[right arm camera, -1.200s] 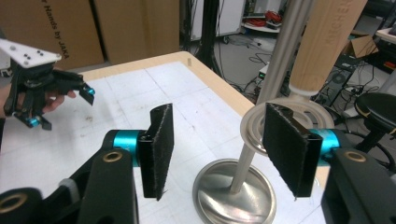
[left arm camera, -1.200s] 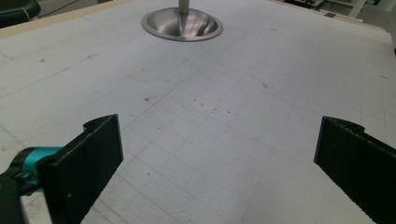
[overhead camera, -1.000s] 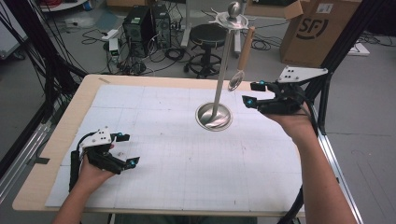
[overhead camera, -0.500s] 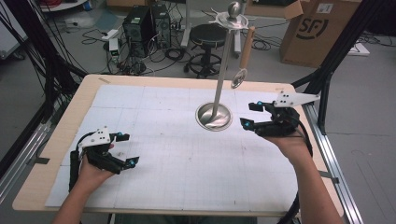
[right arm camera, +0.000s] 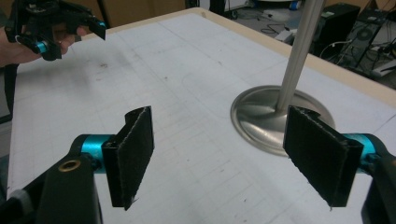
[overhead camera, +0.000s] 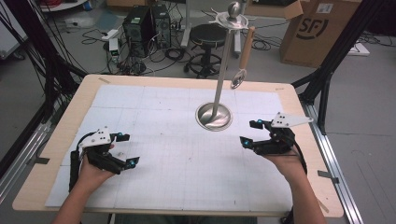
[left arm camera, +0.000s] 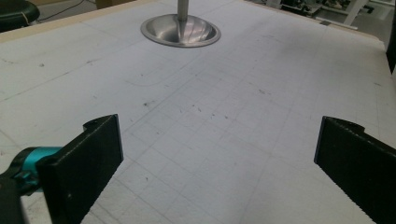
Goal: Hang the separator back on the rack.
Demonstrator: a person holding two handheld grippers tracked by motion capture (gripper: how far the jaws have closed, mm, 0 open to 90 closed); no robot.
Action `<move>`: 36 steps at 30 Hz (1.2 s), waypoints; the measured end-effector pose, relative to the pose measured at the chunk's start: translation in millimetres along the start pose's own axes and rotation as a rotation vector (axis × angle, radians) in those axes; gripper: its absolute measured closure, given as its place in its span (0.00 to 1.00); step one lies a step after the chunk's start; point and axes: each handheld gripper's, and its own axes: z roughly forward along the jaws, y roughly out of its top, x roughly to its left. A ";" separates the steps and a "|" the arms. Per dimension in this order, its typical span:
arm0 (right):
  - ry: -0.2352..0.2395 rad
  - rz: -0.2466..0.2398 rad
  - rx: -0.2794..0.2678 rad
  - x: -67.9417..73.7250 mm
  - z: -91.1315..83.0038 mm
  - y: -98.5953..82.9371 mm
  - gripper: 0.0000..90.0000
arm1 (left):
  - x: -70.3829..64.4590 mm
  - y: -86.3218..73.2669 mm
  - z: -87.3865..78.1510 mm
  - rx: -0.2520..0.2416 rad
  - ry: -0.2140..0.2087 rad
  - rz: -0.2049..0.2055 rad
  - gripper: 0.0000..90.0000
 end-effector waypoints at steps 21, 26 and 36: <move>-0.009 0.071 0.040 9.4 16.5 -50.6 0.17 | 0.3 0.0 0.4 -0.004 0.000 -0.004 0.02; 0.000 0.086 0.052 7.5 20.2 -55.4 0.17 | 0.1 0.4 -0.1 -0.007 0.002 -0.006 0.02; 0.014 0.081 0.073 9.0 24.9 -57.9 0.16 | 0.6 -0.2 0.9 -0.003 -0.003 -0.008 0.02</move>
